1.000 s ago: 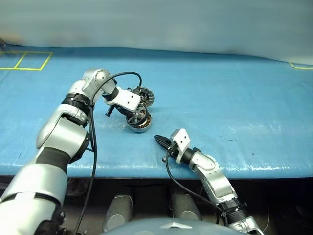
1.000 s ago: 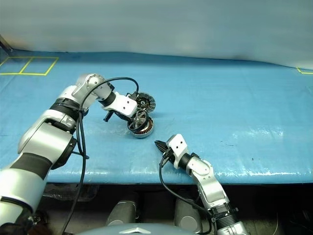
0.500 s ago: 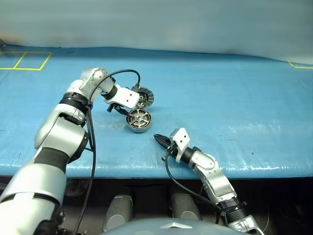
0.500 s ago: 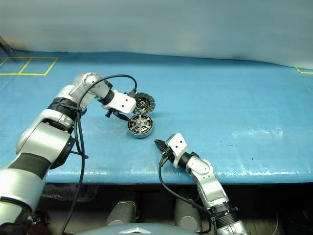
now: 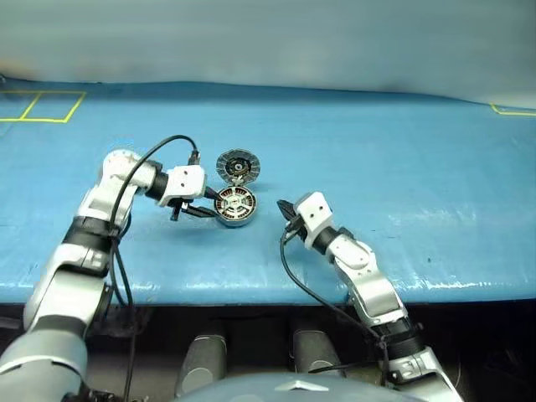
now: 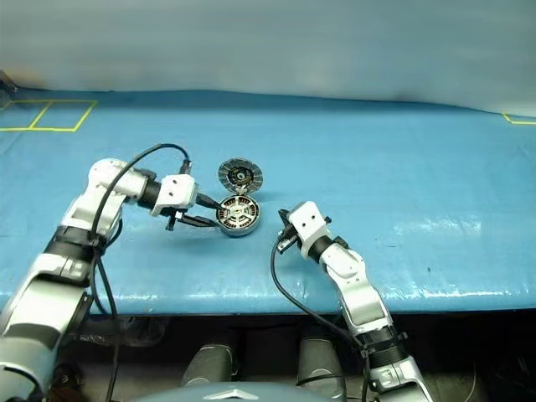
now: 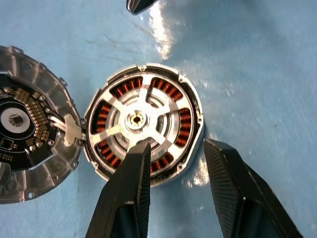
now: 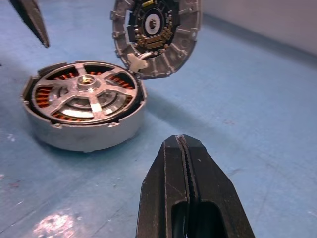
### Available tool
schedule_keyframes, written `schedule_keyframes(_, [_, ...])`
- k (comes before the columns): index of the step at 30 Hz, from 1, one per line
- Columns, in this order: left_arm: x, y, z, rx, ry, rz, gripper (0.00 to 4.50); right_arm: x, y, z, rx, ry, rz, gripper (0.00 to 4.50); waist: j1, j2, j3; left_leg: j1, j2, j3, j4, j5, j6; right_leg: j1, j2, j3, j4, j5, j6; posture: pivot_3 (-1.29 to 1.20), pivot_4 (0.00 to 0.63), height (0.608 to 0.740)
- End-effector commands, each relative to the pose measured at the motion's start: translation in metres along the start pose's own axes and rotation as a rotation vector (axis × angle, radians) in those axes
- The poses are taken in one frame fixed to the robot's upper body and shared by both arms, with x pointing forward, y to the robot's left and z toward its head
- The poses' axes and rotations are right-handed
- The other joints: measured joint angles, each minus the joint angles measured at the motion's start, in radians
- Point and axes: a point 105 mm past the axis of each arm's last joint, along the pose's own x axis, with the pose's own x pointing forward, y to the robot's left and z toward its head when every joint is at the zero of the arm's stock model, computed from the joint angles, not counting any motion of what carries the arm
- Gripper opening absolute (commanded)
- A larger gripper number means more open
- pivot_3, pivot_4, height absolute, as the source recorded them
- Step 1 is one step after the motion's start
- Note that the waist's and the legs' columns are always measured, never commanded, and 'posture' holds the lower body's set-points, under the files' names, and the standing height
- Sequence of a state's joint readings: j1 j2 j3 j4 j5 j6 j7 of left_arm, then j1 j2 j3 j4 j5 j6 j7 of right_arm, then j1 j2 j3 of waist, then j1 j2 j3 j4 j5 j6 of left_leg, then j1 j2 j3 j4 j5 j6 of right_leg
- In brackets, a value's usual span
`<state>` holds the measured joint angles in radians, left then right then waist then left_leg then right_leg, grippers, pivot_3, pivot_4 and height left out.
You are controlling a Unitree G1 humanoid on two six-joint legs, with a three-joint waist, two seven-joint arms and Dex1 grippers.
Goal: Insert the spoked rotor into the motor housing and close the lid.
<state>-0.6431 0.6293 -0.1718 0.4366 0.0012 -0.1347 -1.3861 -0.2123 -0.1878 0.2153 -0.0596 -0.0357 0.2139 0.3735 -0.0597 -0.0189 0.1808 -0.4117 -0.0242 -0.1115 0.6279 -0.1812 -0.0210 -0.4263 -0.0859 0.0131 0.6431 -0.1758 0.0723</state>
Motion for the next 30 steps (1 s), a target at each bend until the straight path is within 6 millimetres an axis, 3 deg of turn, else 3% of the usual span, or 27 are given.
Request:
schedule_keyframes(1, [-0.005, -0.004, 0.001, -0.094, -0.108, 0.188, 1.81, 0.011, -0.015, 0.037, 0.002, -0.077, -0.072, 0.0, -0.003, 0.001, 0.0, 0.0, 0.0, 0.0, 0.0, 0.0, 0.0, 0.0, 0.0, 0.0, 0.0, 0.0, 0.0, 0.0, 0.15, 0.74])
schedule_keyframes(6, [-0.007, -0.018, -0.009, -0.229, -0.184, 0.369, 1.81, 0.03, -0.029, 0.041, 0.002, -0.033, -0.103, 0.0, 0.005, 0.001, -0.001, 0.001, 0.001, -0.001, 0.0, 0.0, 0.0, 0.001, 0.001, -0.001, 0.001, 0.0, -0.001, 0.0, 0.15, 0.74])
schedule_keyframes(12, [-0.024, -0.006, -0.012, -0.362, -0.287, 0.621, 1.81, 0.042, -0.051, 0.029, -0.008, 0.055, -0.168, 0.0, 0.017, 0.001, -0.001, 0.001, 0.0, -0.001, 0.0, 0.001, -0.001, 0.002, 0.001, 0.0, 0.0, 0.0, -0.001, 0.0, 0.15, 0.74])
schedule_keyframes(16, [-0.041, 0.02, -0.01, -0.39, -0.314, 0.771, 1.81, 0.038, -0.047, 0.023, 0.004, 0.065, -0.147, 0.0, 0.018, 0.001, -0.001, 0.001, 0.0, -0.001, -0.001, 0.001, -0.001, 0.001, 0.001, 0.0, 0.0, 0.0, -0.001, 0.0, 0.15, 0.74])
schedule_keyframes(19, [-0.041, 0.038, -0.011, -0.369, -0.26, 0.804, 1.81, 0.032, -0.042, 0.017, 0.021, 0.07, -0.135, 0.0, 0.023, 0.0, -0.001, 0.001, 0.0, -0.001, -0.001, 0.001, -0.001, 0.002, 0.002, -0.001, 0.0, 0.0, -0.001, 0.0, 0.15, 0.74])
schedule_keyframes(22, [-0.033, 0.059, -0.006, -0.383, -0.264, 0.799, 1.25, 0.024, -0.038, 0.012, 0.041, 0.073, -0.139, 0.0, 0.021, 0.0, -0.001, 0.001, 0.0, -0.001, 0.0, 0.001, -0.001, 0.003, 0.002, 0.0, -0.001, 0.0, -0.001, 0.0, 0.15, 0.74])
schedule_keyframes(26, [-0.025, 0.094, -0.001, -0.379, -0.23, 0.868, 0.03, 0.011, -0.036, 0.005, 0.06, 0.083, -0.16, 0.0, 0.023, 0.0, -0.001, 0.001, 0.0, -0.001, 0.0, 0.001, -0.001, 0.003, 0.002, 0.0, -0.002, 0.003, 0.004, 0.0, 0.15, 0.74])
schedule_keyframes(30, [-0.014, 0.127, 0.011, -0.412, -0.21, 0.886, 0.03, 0.0, -0.035, 0.004, 0.073, 0.083, -0.183, 0.0, 0.023, -0.001, -0.001, 0.0, 0.0, -0.001, 0.0, 0.001, -0.001, 0.002, 0.002, 0.0, -0.002, 0.003, 0.005, 0.0, 0.15, 0.74])
